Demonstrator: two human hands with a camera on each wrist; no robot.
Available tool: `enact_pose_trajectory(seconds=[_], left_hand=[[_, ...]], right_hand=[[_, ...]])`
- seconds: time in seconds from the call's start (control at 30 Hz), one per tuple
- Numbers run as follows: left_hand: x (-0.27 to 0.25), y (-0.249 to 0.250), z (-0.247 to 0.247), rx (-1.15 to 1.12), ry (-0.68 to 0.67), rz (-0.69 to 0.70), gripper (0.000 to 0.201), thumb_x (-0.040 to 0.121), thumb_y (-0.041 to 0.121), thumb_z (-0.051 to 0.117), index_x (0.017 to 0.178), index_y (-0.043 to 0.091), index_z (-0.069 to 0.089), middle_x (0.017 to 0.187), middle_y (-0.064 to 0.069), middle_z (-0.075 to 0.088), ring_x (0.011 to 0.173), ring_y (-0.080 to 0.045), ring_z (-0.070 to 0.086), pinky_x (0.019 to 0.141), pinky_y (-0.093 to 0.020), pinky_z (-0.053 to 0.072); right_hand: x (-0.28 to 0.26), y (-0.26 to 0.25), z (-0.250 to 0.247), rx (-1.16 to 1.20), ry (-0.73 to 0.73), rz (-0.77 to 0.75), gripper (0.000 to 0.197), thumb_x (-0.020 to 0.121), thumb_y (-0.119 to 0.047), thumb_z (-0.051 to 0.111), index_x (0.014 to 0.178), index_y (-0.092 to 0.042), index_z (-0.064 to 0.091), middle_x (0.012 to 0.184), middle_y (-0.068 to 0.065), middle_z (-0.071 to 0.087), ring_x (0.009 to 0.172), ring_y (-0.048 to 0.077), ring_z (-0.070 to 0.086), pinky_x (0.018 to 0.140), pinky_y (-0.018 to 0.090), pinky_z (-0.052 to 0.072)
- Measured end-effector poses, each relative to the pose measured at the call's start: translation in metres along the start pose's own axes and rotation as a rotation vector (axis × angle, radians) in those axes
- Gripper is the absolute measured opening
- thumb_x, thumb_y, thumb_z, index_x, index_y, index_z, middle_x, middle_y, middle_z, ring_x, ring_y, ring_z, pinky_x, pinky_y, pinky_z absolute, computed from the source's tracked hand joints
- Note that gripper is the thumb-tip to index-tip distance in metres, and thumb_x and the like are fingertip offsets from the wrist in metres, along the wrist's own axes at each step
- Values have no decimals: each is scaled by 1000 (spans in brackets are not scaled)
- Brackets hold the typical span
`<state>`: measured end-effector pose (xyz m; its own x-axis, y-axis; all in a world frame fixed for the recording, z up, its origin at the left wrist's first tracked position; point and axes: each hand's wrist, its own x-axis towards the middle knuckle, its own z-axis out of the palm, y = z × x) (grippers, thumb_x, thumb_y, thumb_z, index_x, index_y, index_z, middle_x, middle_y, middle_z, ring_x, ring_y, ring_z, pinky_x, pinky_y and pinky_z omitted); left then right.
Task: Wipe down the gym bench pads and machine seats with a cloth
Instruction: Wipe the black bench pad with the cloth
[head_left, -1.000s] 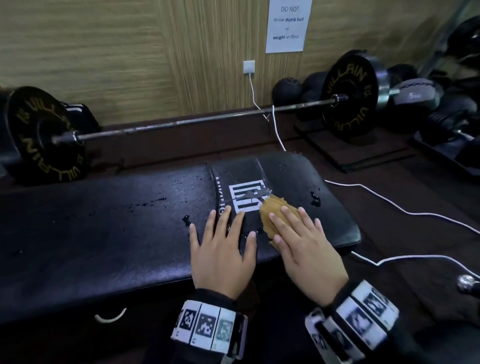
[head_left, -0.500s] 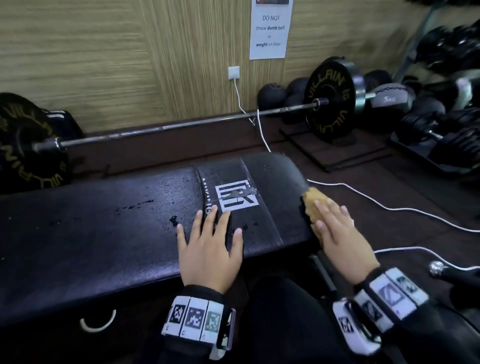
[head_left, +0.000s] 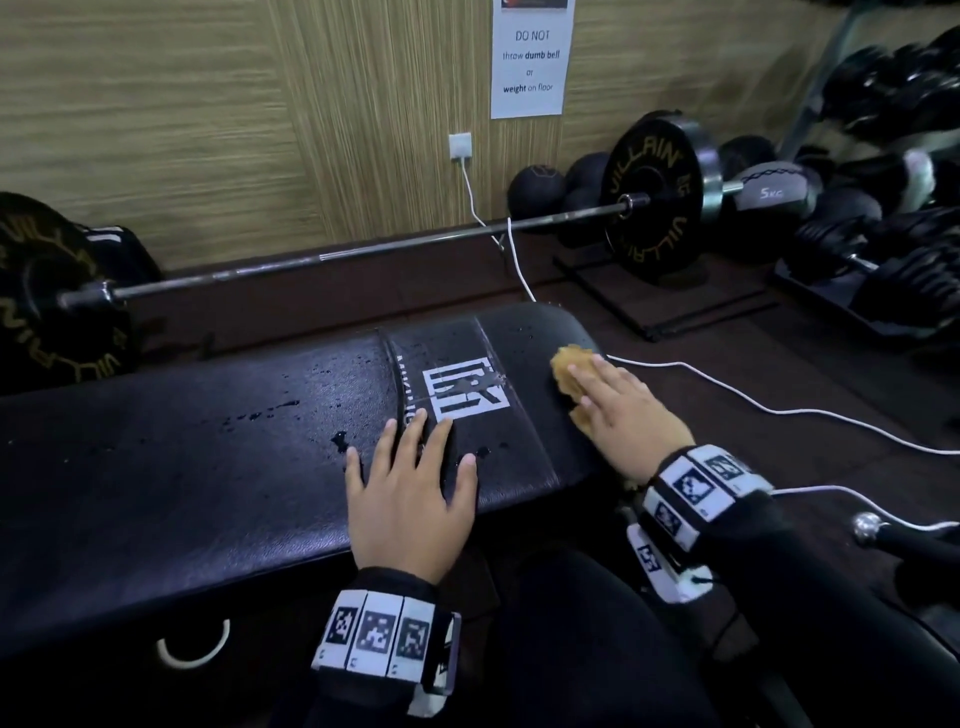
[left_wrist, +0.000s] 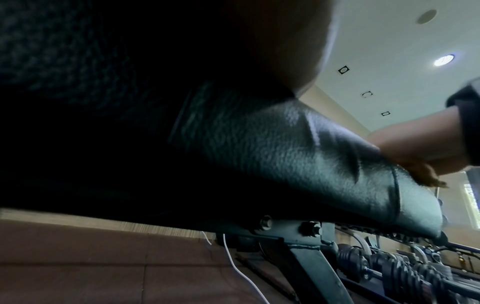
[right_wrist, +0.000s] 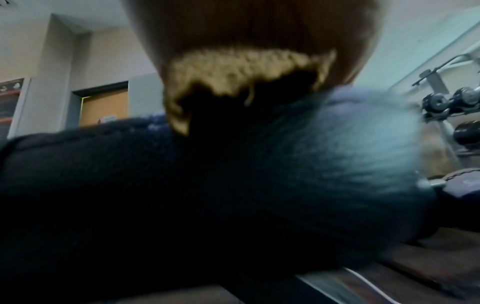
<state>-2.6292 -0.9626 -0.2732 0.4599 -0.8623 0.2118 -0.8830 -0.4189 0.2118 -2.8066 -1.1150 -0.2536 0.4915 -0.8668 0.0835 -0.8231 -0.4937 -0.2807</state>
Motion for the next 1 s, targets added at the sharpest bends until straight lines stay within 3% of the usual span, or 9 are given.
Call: enact_pose_trajectory(seconds=[0.07,0.13,0.2,0.27,0.33,0.5,0.67,0.83,1.0], left_hand=[[0,1,0,-10,10,-4,60,89,61,16,141,40,39,152,15,32,144,-12,20,117,-47,6],[0,2,0,-16,18,-9,59,89,59,19,138,38,45,149,13,38,142,-14,26,116,-49,10],[0,2,2,-9,29,-9,57,89,57,23,135,36,48,147,10,42,140,-17,31,115,-51,15],[0,2,3,-5,34,-7,55,90,57,25,134,35,50,146,10,44,139,-18,33,114,-51,16],[1,2,3,-6,37,-7,55,90,57,25,134,36,49,146,10,44,139,-17,33,114,-51,16],[2,-2,4,10,18,4,57,91,60,19,140,39,40,151,14,34,143,-13,23,116,-48,8],[2,-2,4,4,22,5,58,90,60,16,141,40,38,152,15,31,144,-12,20,117,-48,7],[2,-2,4,25,15,13,57,92,59,14,141,40,36,153,14,31,144,-13,19,116,-48,9],[6,-8,2,12,-63,82,58,94,57,12,147,36,24,157,11,18,146,-14,10,117,-47,3]], right_hand=[[-19,10,-2,6,94,-29,44,99,-22,32,142,-12,37,152,8,29,137,33,30,114,42,22],[-48,11,2,61,120,35,44,99,-18,37,143,-17,35,153,7,24,138,33,27,116,35,16],[-73,-1,12,102,149,31,44,98,-15,41,141,-19,39,153,7,24,138,37,24,115,43,20],[-84,-23,22,92,197,-48,41,94,-14,44,135,-16,50,148,11,35,134,44,31,108,54,30],[-77,-41,27,54,199,-115,40,89,-16,48,129,-16,57,143,11,44,129,43,40,102,57,33],[-22,-32,22,34,94,-127,41,96,-28,41,136,-34,44,152,-5,30,139,28,26,113,46,16],[-3,3,11,86,123,58,43,96,-27,43,138,-35,41,154,-4,24,139,34,21,113,49,16],[-29,12,14,454,304,346,46,98,-23,41,143,-25,35,154,10,21,137,28,28,106,35,28],[-55,-11,31,663,471,465,58,99,-21,41,149,-10,14,154,22,3,142,30,8,109,30,16]])
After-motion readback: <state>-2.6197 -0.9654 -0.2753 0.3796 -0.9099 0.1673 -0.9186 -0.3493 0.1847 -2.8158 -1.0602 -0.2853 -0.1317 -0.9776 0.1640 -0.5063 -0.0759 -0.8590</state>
